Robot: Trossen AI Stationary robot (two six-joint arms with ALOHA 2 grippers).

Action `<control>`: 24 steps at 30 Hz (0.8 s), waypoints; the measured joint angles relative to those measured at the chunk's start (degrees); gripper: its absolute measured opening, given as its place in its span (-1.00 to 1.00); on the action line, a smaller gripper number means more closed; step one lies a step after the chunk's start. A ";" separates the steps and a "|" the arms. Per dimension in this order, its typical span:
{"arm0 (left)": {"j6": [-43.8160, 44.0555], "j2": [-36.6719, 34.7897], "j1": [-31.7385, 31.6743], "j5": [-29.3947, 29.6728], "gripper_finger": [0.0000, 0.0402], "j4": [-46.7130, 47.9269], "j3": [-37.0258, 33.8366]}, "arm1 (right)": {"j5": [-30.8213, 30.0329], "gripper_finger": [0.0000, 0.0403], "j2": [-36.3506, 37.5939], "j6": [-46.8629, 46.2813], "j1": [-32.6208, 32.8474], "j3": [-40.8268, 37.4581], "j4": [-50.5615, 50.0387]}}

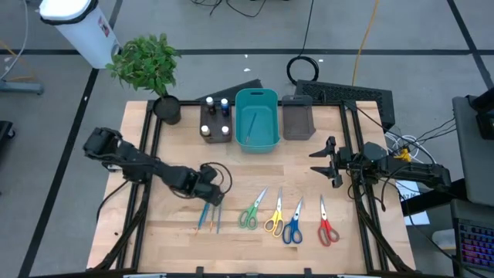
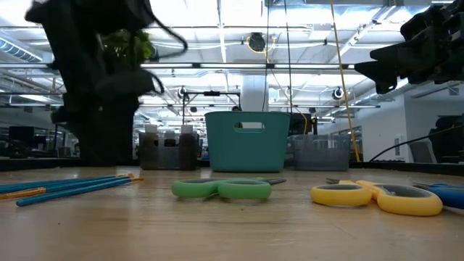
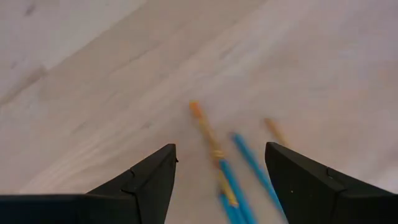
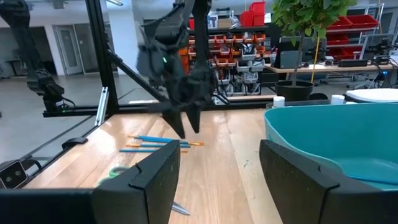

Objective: Pick & Place Paint Supplies
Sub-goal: Put the blue paint brush into the blue bin

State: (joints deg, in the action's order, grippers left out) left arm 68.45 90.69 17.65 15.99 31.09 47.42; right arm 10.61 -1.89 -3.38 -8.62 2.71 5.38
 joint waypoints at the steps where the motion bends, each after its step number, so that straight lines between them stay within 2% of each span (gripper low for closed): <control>1: 0.38 0.78 -0.61 -0.64 0.25 0.43 0.00 | 0.00 0.05 -0.01 0.00 -0.01 -0.01 -0.01; 7: -1.90 3.80 -3.37 -1.49 0.25 -1.86 0.04 | 0.00 0.05 -0.02 0.00 0.00 -0.01 -0.01; 17: -1.65 4.38 -4.74 -2.87 0.24 -1.91 0.17 | 0.00 0.05 -0.02 0.00 -0.02 -0.01 -0.01; 20: -1.64 4.40 -4.78 -2.79 0.17 -1.79 0.15 | 0.00 0.05 -0.02 0.00 -0.01 0.00 -0.01; 24: -1.48 4.45 -4.78 -2.37 -0.04 -1.49 0.09 | 0.00 0.05 -0.02 0.00 0.00 0.00 -0.01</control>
State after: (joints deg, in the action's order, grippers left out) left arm 66.97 95.13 12.86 13.62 29.61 47.51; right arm 10.61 -1.91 -3.38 -8.62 2.71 5.37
